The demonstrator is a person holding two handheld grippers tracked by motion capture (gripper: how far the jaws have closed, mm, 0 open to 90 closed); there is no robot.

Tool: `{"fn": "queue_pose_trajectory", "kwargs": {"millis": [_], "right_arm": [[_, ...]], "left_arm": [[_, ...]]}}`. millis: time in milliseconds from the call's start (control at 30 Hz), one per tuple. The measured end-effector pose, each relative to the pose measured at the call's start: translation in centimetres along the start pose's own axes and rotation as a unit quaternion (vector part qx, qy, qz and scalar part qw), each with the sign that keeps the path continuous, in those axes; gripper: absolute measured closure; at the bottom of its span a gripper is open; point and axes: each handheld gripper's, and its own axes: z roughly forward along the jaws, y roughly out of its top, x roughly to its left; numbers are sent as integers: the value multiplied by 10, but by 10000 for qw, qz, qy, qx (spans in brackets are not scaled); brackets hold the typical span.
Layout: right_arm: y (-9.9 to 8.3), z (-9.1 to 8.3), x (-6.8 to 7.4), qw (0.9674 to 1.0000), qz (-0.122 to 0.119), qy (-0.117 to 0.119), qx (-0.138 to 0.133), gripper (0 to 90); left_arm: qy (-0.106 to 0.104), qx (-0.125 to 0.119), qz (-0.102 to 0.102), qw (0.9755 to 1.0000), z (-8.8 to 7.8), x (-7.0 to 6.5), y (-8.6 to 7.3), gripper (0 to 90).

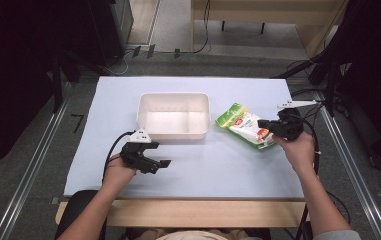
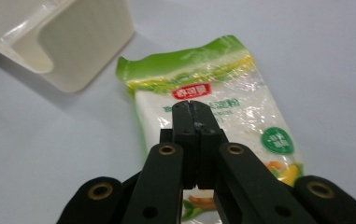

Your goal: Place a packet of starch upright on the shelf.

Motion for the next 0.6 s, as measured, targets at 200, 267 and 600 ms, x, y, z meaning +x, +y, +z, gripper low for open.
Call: {"fn": "queue_pose_trajectory", "kwargs": {"millis": [200,267,600], "right_arm": [[-4,0,-22,9996,179,-217,44,900],[-4,0,-29,9993,234,-290,54,900],[-13,11,-57,9973,447,-557,191,900]], "left_arm": [[3,-13,3,10000,0,0,0,167],[0,-12,8,10000,0,0,0,167],[14,21,29,10000,0,0,0,167]]}}
